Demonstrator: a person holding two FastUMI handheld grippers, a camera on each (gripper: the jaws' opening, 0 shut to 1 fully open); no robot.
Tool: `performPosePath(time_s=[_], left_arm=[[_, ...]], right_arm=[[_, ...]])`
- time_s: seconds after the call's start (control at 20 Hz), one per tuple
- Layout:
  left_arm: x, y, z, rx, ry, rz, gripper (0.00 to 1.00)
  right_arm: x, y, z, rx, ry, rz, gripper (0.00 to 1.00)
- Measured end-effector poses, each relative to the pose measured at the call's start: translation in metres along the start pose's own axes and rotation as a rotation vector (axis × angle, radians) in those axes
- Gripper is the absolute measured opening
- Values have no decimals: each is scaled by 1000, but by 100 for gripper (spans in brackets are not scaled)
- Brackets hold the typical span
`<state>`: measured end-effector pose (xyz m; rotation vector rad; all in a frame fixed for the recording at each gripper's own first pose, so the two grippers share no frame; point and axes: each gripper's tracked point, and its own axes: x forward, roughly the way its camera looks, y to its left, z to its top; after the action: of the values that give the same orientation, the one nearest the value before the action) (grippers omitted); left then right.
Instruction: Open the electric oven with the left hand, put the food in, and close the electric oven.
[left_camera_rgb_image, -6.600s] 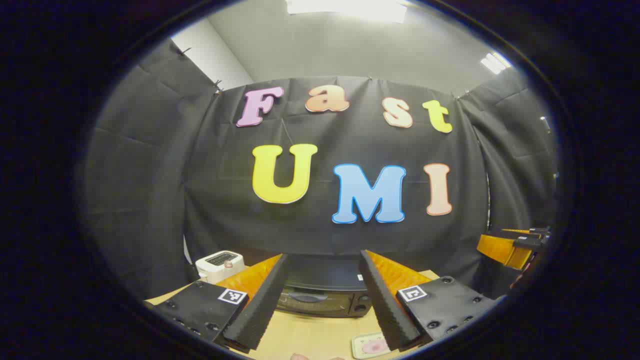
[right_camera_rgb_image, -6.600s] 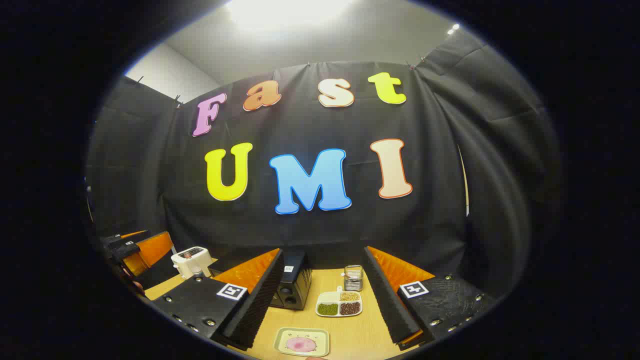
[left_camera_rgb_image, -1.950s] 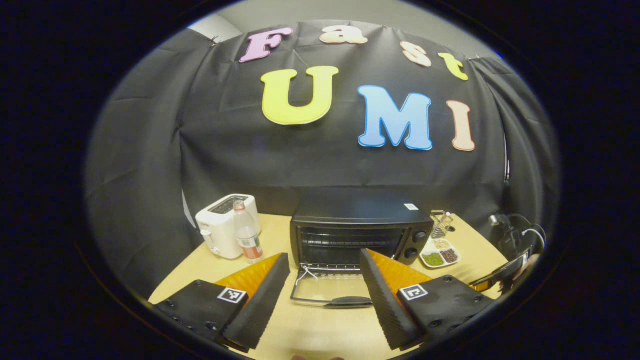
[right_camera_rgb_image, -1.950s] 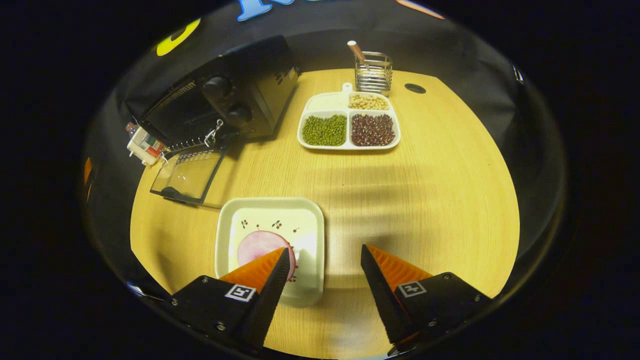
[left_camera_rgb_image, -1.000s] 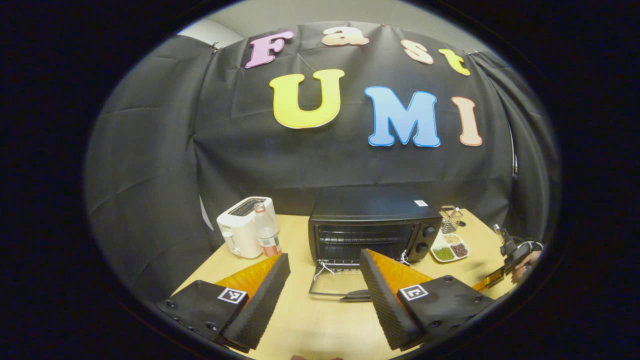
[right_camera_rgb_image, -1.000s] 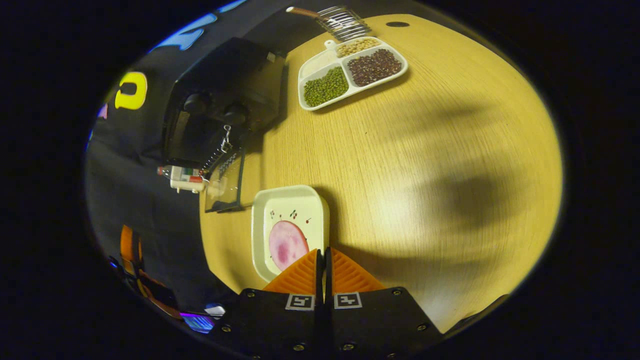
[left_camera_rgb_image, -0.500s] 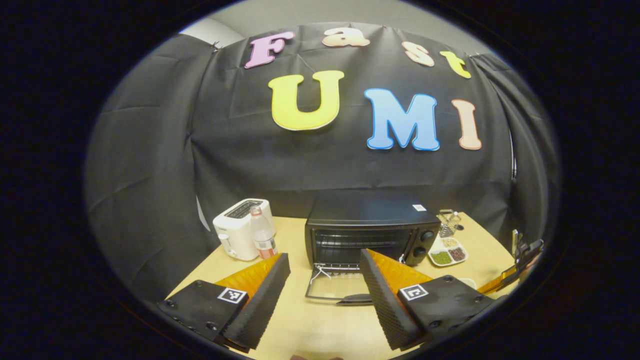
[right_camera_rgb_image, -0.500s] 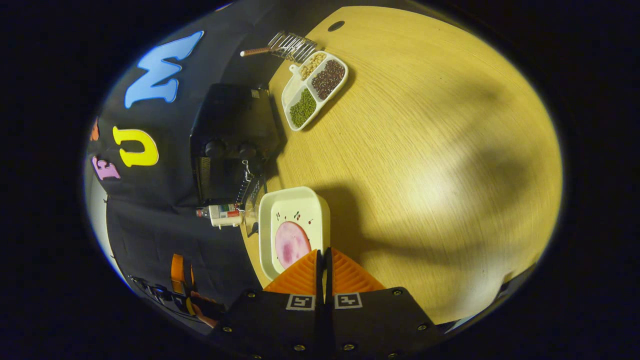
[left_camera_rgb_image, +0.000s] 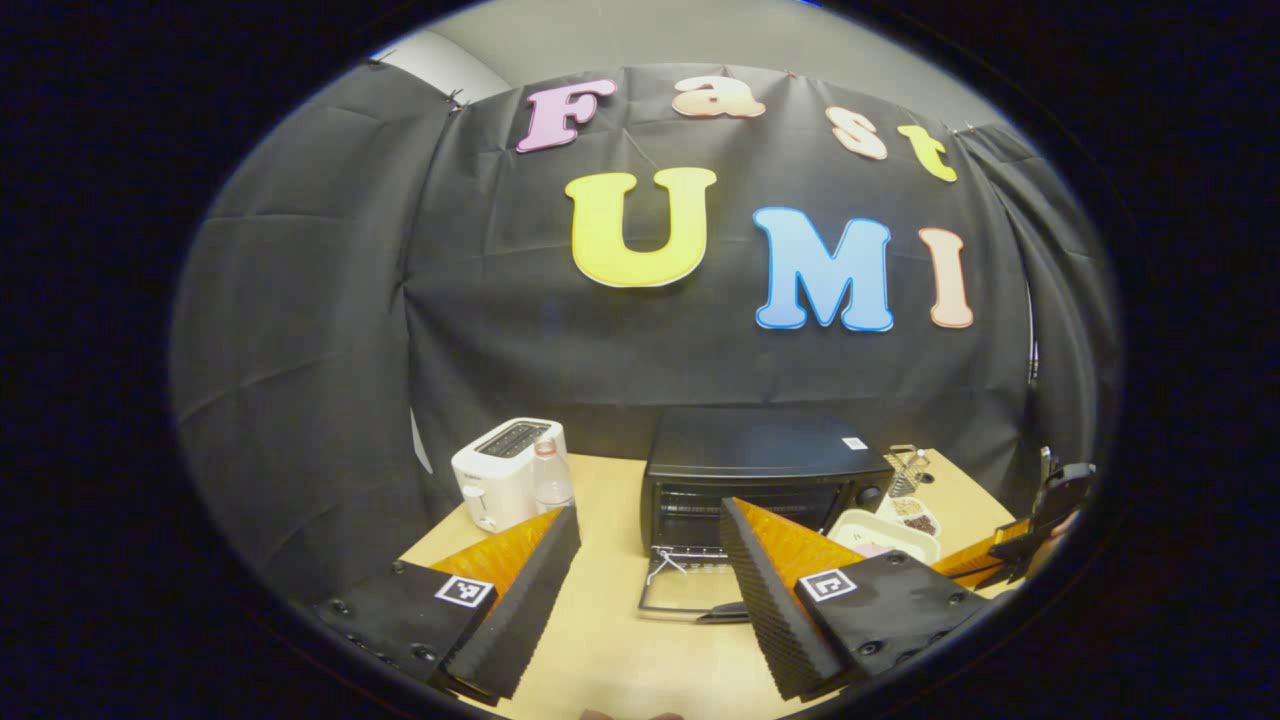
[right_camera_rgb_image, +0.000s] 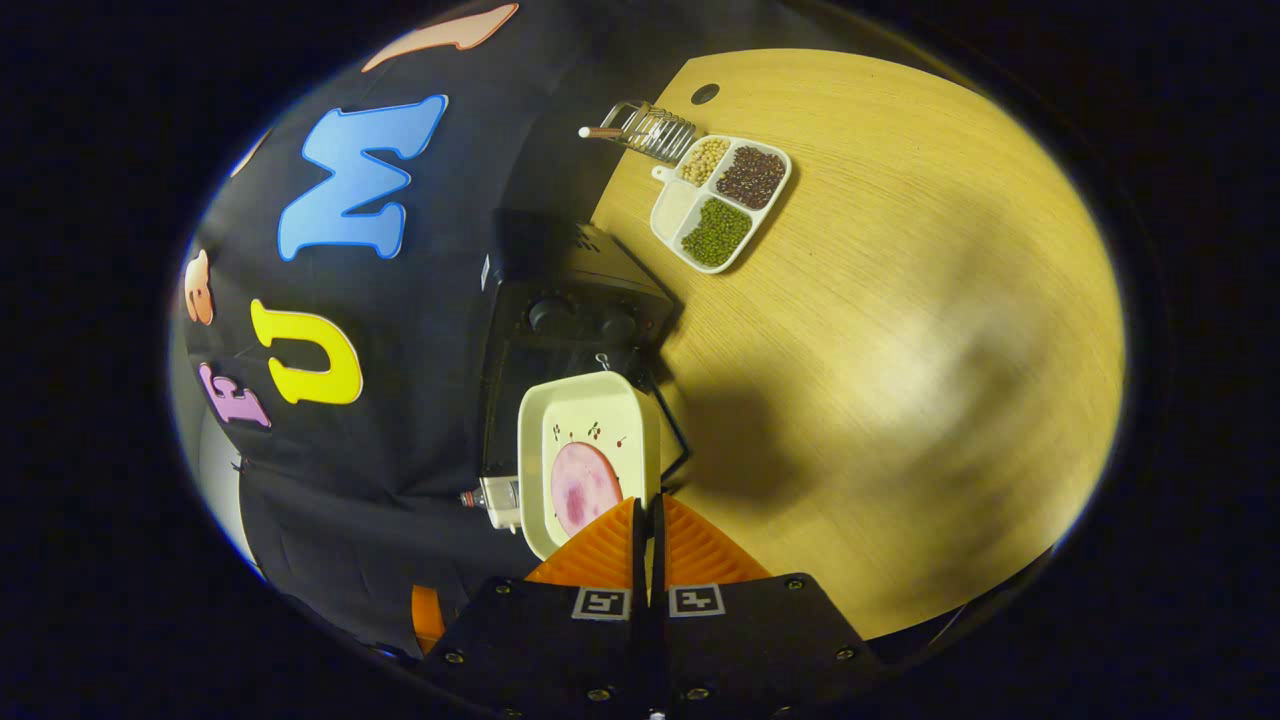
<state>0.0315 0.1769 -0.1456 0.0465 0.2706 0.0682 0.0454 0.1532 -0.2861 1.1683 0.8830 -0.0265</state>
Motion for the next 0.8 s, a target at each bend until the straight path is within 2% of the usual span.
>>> performPosePath(time_s=[0.35, 0.4, 0.45, 0.65, 0.8], left_arm=[[-16, 62, -2, 19, -6, 23, 99], [-19, 68, -2, 18, -8, 26, 95], [-21, 76, -1, 12, -9, 32, 99], [-28, 96, -5, -14, -3, 54, 99], [-35, 109, -9, -18, 1, 72, 99]], right_arm=[[84, 40, -21, 160, -190, -37, 0], [96, 43, -22, 191, -214, -45, 0], [108, 46, -23, 214, -229, -54, 0], [144, 58, -17, 302, -315, -90, 1], [165, 69, -9, 321, -369, -106, 1]])
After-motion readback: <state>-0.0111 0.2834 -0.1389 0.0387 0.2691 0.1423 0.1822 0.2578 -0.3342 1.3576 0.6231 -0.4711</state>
